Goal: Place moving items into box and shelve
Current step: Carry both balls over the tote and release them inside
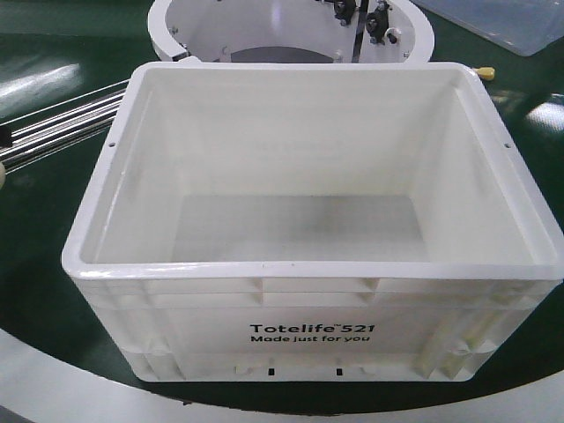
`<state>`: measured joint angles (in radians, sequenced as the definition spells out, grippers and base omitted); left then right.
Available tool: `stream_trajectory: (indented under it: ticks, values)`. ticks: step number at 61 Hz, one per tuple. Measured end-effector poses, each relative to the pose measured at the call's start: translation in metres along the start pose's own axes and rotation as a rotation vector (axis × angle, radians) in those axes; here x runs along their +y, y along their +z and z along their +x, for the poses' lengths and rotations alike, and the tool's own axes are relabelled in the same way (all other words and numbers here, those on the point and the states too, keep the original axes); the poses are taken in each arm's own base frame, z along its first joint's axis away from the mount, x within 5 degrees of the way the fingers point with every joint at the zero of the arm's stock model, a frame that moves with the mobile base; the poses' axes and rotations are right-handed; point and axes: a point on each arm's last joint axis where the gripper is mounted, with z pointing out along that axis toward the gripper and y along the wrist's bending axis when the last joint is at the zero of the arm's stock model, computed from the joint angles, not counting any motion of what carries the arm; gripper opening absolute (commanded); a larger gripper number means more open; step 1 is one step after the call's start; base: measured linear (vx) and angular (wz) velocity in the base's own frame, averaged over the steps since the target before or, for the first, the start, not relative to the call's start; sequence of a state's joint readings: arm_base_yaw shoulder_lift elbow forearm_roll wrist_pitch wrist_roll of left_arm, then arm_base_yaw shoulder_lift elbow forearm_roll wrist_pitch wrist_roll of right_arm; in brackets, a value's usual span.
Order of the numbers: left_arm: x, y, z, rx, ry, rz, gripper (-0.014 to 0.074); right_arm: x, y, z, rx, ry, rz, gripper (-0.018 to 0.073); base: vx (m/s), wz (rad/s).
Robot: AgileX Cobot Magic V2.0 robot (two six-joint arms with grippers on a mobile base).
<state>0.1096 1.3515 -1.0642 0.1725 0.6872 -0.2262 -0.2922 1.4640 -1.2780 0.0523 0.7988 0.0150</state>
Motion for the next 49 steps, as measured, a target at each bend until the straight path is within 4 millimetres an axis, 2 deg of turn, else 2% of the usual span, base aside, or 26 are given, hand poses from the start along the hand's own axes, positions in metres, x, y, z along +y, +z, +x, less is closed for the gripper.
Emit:
stream_trajectory:
  ticks: [7, 11, 17, 23, 28, 36, 44, 49]
  values:
    - [-0.002, -0.043, -0.016, -0.137, -0.071, 0.069, -0.0007, 0.009, -0.034, -0.011, -0.097, -0.028, -0.041, -0.0008, 0.00, 0.00]
    - [-0.007, -0.067, -0.028, -0.215, -0.087, 0.130, -0.0006, 0.021, -0.049, -0.013, -0.138, -0.067, -0.082, -0.0006, 0.00, 0.00]
    - [-0.024, -0.096, -0.046, -0.306, -0.065, 0.255, -0.0005, 0.050, -0.062, -0.011, -0.166, -0.141, -0.165, -0.0006, 0.00, 0.00]
    - [-0.051, -0.119, -0.056, -0.357, -0.019, 0.425, -0.0005, 0.092, -0.070, -0.002, -0.174, -0.236, -0.281, -0.0006, 0.00, 0.00]
    - [-0.072, -0.124, -0.057, -0.346, 0.009, 0.541, -0.0005, 0.122, -0.076, 0.006, -0.185, -0.307, -0.362, -0.0006, 0.00, 0.00]
    - [-0.111, -0.111, -0.045, -0.215, 0.075, 0.682, -0.0003, 0.172, -0.088, 0.026, -0.210, -0.440, -0.490, -0.0006, 0.00, 0.00]
    - [-0.153, -0.097, -0.028, -0.058, 0.150, 0.819, -0.0003, 0.201, -0.083, 0.043, -0.174, -0.550, -0.526, -0.0004, 0.00, 0.00]
    - [-0.175, -0.094, -0.017, -0.007, 0.218, 0.896, 0.0003, 0.210, -0.075, 0.050, -0.129, -0.583, -0.527, 0.0002, 0.00, 0.00]
